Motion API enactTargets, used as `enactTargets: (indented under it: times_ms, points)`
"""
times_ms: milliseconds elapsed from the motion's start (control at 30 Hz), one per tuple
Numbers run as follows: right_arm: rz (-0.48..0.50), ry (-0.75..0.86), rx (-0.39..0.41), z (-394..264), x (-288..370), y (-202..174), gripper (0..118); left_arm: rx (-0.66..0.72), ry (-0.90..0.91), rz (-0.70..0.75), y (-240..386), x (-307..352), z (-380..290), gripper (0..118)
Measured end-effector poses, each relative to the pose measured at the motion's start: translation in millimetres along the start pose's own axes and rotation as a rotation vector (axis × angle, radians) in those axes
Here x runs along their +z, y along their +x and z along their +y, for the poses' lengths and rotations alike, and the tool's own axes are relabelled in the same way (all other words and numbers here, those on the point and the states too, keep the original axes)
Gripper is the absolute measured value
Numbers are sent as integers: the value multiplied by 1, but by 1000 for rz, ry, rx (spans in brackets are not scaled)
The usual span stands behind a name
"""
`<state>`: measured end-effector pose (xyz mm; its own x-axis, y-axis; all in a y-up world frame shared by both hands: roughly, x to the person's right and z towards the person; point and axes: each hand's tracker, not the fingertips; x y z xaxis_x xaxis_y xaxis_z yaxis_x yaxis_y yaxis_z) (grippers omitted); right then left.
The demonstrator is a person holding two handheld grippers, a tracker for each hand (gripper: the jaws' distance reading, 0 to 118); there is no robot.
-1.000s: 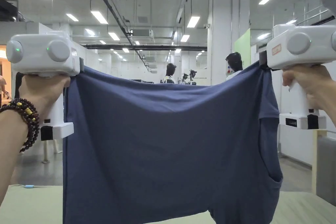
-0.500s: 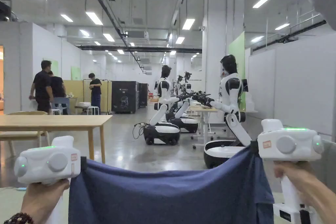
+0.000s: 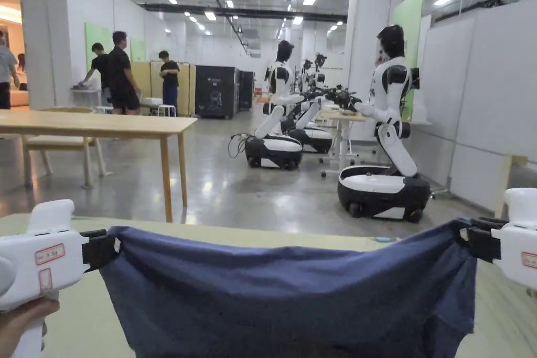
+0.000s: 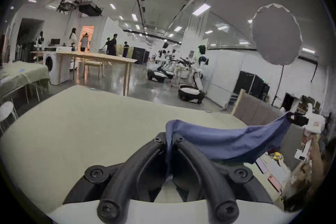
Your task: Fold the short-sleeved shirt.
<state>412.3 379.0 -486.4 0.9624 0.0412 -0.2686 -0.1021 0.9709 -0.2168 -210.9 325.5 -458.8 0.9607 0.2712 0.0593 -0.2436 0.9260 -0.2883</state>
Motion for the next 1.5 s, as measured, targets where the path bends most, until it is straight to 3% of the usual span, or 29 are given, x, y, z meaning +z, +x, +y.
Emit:
enactTargets:
  times_ms: [167, 333, 467, 700, 800, 867, 900, 933, 967, 1000, 1033, 1067, 1100, 1167, 1233, 1267, 1300, 1333, 1367, 1400, 1500]
  points:
    - [93, -38, 24, -70, 92, -12, 1, -30, -76, 17, -9, 90, -95, 3]
    - [146, -249, 53, -159, 143, -21, 1, -2, -203, 8, -24, 151, -179, 3]
    - [187, -444, 37, -226, 148, -24, 1, 36, -303, 3, -34, 165, -231, 4]
    - [203, -764, 114, -298, 121, -31, 2, 46, -385, 56, -50, 155, -280, 4]
    - [184, -752, 30, -304, 112, -15, 3, 37, -393, 56, -51, 152, -285, 4]
    - [183, -753, 33, -299, 111, -14, 16, 35, -391, 59, -49, 152, -282, 5]
    - [181, -746, 20, -295, 117, -12, 48, 38, -389, 60, -48, 153, -279, 16]
    - [180, -726, 19, -291, 122, -11, 85, 55, -387, 59, -48, 156, -275, 43]
    - [157, -675, 29, -285, 131, -9, 111, 87, -379, 59, -46, 160, -270, 84]
    - [133, -647, 24, -278, 142, -8, 111, 108, -370, 68, -46, 168, -264, 84]
    - [119, -620, 15, -271, 154, -9, 114, 120, -366, 70, -46, 175, -260, 96]
    - [123, -545, -23, -258, 172, -8, 116, 142, -350, 56, -45, 185, -254, 116]
    - [140, -479, -77, -244, 190, -10, 114, 144, -227, 17, -41, 201, -244, 116]
    - [177, -329, -208, -218, 226, -20, 113, 173, -223, 33, -34, 226, -237, 118]
    - [262, -196, -316, -202, 256, -29, 97, 176, -179, 85, -28, 251, -231, 115]
    - [264, -145, -334, -196, 268, -36, 73, 179, -133, 102, -24, 263, -230, 105]
    - [221, -105, -327, -192, 277, -45, 23, 172, -104, 117, -21, 271, -229, 64]
    - [173, -98, -310, -190, 280, -52, 1, 174, -112, 130, -21, 273, -229, 14]
    - [123, -103, -298, -189, 283, -56, 0, 179, -140, 169, -20, 268, -229, 0]
    - [153, -120, -297, -188, 282, -60, 1, 153, -131, 210, -19, 266, -231, 0]
    - [177, -151, -287, -187, 276, -67, 1, 132, -200, 151, -21, 250, -234, 0]
